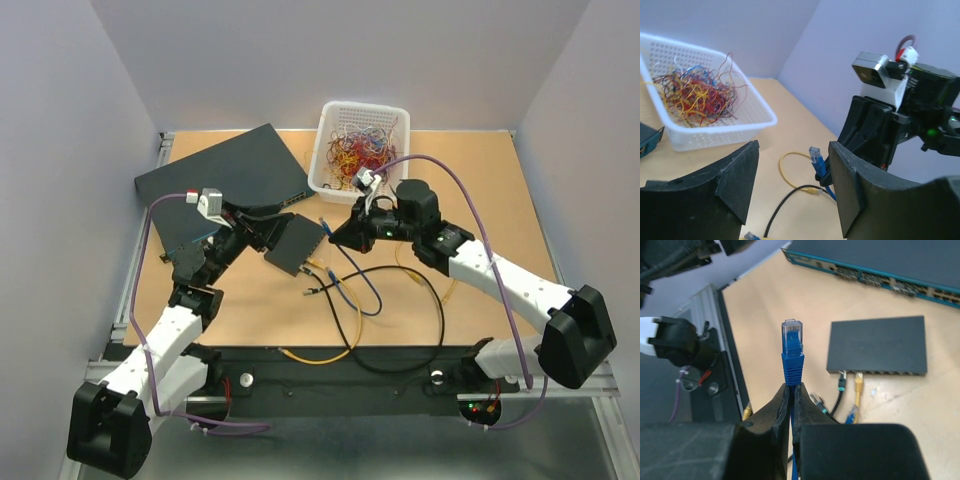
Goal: Insert the plug into the switch port
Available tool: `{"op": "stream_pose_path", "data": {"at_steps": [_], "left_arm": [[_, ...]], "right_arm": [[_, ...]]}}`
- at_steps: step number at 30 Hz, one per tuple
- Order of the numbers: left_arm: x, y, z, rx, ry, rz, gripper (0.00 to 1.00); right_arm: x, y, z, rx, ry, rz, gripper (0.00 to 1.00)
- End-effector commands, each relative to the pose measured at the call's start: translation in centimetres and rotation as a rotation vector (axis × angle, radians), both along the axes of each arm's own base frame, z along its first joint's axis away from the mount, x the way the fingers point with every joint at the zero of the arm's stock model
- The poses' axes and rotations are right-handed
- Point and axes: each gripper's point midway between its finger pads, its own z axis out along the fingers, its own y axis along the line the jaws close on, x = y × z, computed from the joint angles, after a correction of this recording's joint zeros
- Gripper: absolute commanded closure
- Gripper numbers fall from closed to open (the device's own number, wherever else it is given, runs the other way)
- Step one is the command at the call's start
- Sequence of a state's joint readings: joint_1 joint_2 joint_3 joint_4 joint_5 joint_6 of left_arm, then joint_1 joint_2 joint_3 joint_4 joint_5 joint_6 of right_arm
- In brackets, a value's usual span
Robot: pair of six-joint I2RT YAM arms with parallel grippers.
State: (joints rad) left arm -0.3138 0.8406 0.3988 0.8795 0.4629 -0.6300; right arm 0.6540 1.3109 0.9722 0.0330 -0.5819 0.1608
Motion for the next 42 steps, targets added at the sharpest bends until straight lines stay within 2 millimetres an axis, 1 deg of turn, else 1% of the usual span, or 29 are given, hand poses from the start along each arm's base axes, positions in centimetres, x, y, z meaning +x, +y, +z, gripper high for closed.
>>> {"op": "stream_pose_path", "data": {"at_steps": [1, 2, 5, 6, 7, 10, 11, 13, 17, 21, 22, 25, 27, 29, 33, 42], "left_arm": [[-2.8, -0.3, 3.5, -0.063, -0.179, -0.073, 0.32], [-2.9, -0.3, 3.4, -0.075, -0.172, -0.079, 0.33], [-3.1, -0.4, 2.6, -0.092, -0.161, -0.097, 0.33], [-3.5, -0.5, 2.8, -0.097, -0.18, -0.11, 0.33], [-3.5, -0.6, 2.5, -0.099, -0.178, -0.118, 0.34], [-4.4, -0.7, 2.4, -0.119, -0.202, -0.155, 0.34], [-4.5, -0.8, 2.0, -0.123, -0.195, -0.162, 0.34], [-5.1, -0.9, 2.3, -0.141, -0.218, -0.184, 0.34], [-5.3, -1.1, 2.0, -0.143, -0.223, -0.209, 0.35], [-5.7, -1.2, 2.2, -0.169, -0.234, -0.227, 0.36], [-6.0, -1.1, 2.6, -0.179, -0.258, -0.233, 0.37], [-6.2, -1.4, 2.6, -0.195, -0.26, -0.258, 0.37], [-6.3, -1.5, 2.9, -0.202, -0.268, -0.267, 0.37], [-6.2, -1.8, 2.6, -0.2, -0.258, -0.278, 0.37], [-6.5, -2.0, 2.6, -0.213, -0.269, -0.294, 0.37], [-6.9, -2.2, 3.7, -0.232, -0.297, -0.307, 0.4]], "right_arm": [[-1.0, 1.5, 5.3, 0.162, -0.097, 0.127, 0.99], [-0.9, 1.8, 4.8, 0.157, -0.081, 0.135, 1.0], [-1.0, 2.1, 4.1, 0.162, -0.062, 0.154, 1.0], [-1.2, 2.2, 4.0, 0.169, -0.061, 0.168, 1.0], [-1.3, 2.3, 3.8, 0.174, -0.051, 0.172, 1.0], [-1.7, 2.5, 3.8, 0.207, -0.047, 0.195, 1.0], [-1.7, 2.5, 3.8, 0.207, -0.045, 0.195, 1.0], [-1.7, 2.6, 3.8, 0.213, -0.04, 0.203, 0.99], [-2.0, 2.9, 3.8, 0.221, -0.028, 0.235, 1.0], [-2.1, 3.2, 3.5, 0.222, -0.005, 0.26, 0.99], [-2.4, 3.3, 3.5, 0.227, 0.002, 0.275, 1.0], [-2.5, 3.6, 3.3, 0.233, 0.018, 0.295, 1.0], [-2.4, 3.7, 3.3, 0.236, 0.02, 0.295, 1.0], [-2.3, 3.7, 3.1, 0.233, 0.022, 0.29, 1.0], [-2.2, 4.0, 2.7, 0.228, 0.037, 0.297, 1.0], [-1.9, 4.3, 1.7, 0.215, 0.061, 0.296, 1.0]]}}
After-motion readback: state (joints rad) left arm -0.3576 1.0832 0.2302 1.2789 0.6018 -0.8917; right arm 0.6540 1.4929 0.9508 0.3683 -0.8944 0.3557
